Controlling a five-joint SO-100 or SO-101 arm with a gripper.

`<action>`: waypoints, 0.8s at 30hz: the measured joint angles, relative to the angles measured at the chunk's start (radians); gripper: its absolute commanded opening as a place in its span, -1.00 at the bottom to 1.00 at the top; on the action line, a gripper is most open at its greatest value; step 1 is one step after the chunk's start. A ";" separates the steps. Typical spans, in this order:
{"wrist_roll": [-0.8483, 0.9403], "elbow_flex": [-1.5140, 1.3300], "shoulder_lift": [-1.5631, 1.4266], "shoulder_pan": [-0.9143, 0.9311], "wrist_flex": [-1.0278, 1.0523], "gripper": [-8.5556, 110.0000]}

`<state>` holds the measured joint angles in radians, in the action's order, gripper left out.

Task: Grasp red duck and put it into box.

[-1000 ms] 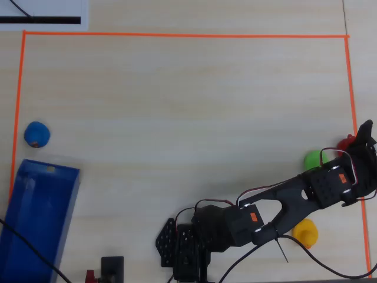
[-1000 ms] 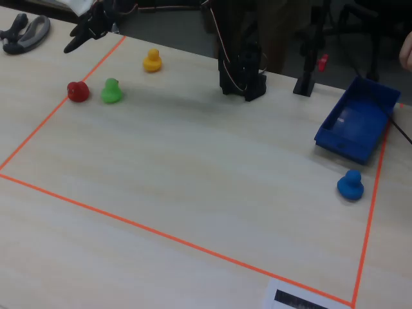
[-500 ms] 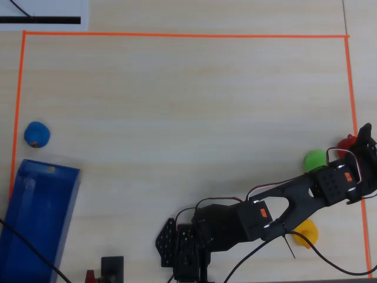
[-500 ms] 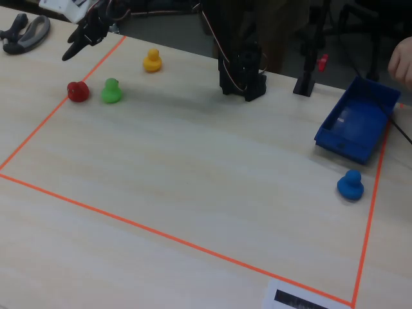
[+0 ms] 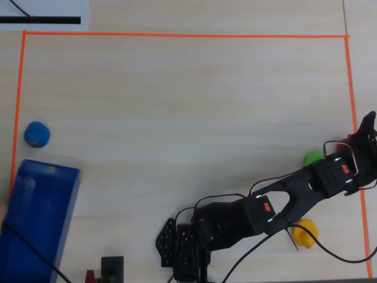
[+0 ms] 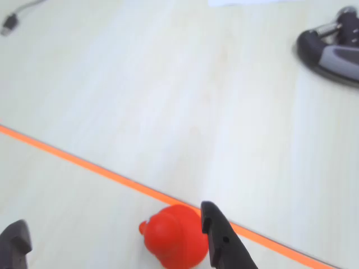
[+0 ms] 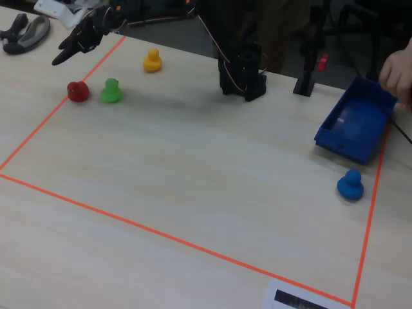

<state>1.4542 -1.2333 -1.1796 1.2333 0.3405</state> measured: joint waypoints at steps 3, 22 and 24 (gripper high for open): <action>0.000 -0.009 0.031 -0.002 -0.067 -0.18; 0.097 -0.009 0.155 0.032 -0.123 -0.18; 0.098 -0.009 0.160 0.031 -0.123 -0.18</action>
<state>1.5524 -1.2425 -1.0201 1.2640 0.2178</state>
